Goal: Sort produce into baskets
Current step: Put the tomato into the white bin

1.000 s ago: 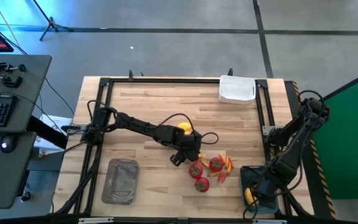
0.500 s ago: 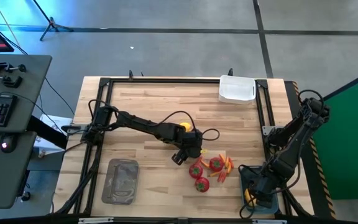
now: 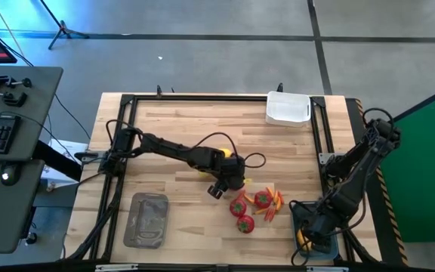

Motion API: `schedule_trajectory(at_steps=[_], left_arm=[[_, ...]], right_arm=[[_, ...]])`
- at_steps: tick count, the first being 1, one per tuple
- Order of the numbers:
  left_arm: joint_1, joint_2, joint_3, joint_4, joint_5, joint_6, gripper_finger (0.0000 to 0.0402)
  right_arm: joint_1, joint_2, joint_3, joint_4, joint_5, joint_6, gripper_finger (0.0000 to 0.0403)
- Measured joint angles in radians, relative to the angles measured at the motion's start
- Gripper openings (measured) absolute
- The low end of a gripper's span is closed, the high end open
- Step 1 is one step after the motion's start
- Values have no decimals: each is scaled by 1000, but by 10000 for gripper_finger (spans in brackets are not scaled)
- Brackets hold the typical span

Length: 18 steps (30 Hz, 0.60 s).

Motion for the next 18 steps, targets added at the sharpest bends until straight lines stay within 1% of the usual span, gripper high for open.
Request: schedule_trajectory(at_steps=[2, 4, 9, 11, 15, 18], left_arm=[[8, -13, -2, 0, 22, -36, 187], [19, -29, -4, -18, 48, -81, 186], [55, -54, -7, -32, 129, -171, 185], [68, -62, -7, -24, 158, -193, 184], [94, -75, -4, -27, 224, -220, 184], [119, -84, -4, -36, 297, -249, 184]], right_arm=[[-4, 0, 32, -24, 37, -23, 272], [-15, 0, 69, -55, 96, -51, 272], [-62, 0, 142, -118, 339, -127, 272], [-93, -1, 143, -118, 425, -146, 272], [-155, 0, 116, -97, 553, -180, 272], [-190, 0, 106, -92, 670, -182, 272]])
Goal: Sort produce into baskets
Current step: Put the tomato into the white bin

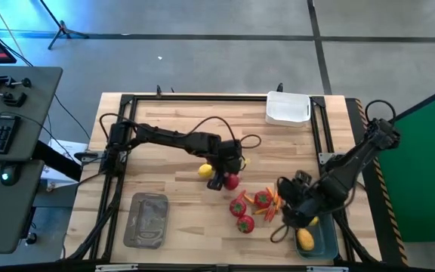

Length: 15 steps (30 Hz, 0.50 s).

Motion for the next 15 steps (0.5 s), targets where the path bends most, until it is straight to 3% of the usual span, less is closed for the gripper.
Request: schedule_trajectory(at_steps=[4, 9, 15], left_arm=[[51, -29, 0, 10, 161, -78, 184], [131, -67, 1, 65, 421, -241, 184], [223, -108, 3, 292, 662, -550, 184]], right_arm=[[-22, 0, 0, 42, 210, -18, 272], [-29, 0, 0, 127, 399, -200, 272], [-113, 0, 4, 204, 451, -397, 272]])
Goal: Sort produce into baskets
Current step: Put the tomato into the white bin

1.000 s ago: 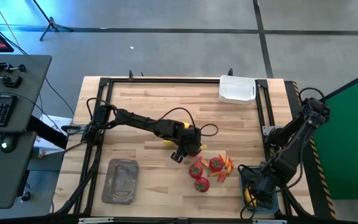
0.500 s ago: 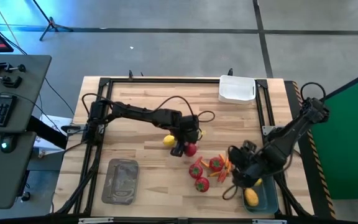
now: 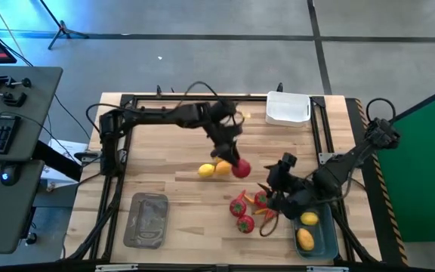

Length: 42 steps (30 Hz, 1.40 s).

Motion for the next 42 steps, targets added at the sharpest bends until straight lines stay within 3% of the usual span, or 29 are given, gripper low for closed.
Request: schedule_trajectory(at_steps=[3, 11, 21, 30, 39, 42], left_arm=[[33, -8, 0, 143, 60, -164, 184], [92, -8, 1, 446, 123, -509, 184], [137, -7, 0, 777, 121, -842, 184], [140, -7, 0, 804, 105, -849, 184], [148, -7, 0, 803, 75, -797, 187], [153, -7, 0, 800, 64, -756, 198]], right_arm=[[-62, 1, 38, 22, -2, -44, 273], [-170, 0, 233, 19, 127, -259, 293], [-287, -2, 317, 52, 107, -514, 316], [-364, -2, 315, 82, 39, -641, 315], [-406, -3, 315, 74, 1, -646, 237], [-423, -1, 324, 66, -3, -611, 235]])
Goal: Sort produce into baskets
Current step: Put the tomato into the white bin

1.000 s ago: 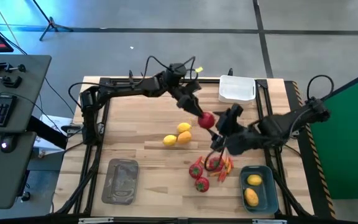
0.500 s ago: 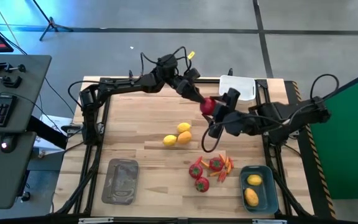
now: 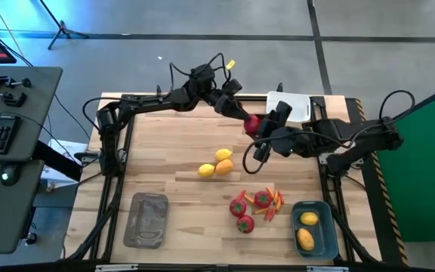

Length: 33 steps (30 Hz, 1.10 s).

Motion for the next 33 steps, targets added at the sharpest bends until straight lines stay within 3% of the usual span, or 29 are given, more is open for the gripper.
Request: schedule_trajectory(at_steps=[8, 14, 19, 25, 33], left_arm=[[81, -5, 4, 64, -127, 243, 229], [177, -7, 4, 103, -149, 367, 232], [234, -8, 4, 99, -202, 460, 232], [267, -8, 3, 71, -344, 558, 232], [254, -9, 2, -37, -448, 684, 232]], right_arm=[[-86, 4, 43, -27, 16, 281, 235], [-230, 3, -3, -47, -12, 391, 234], [-443, 1, -154, 47, -167, 273, 234], [-742, -58, -434, 416, -510, 51, 234], [-950, -105, -732, 655, -546, -62, 234]])
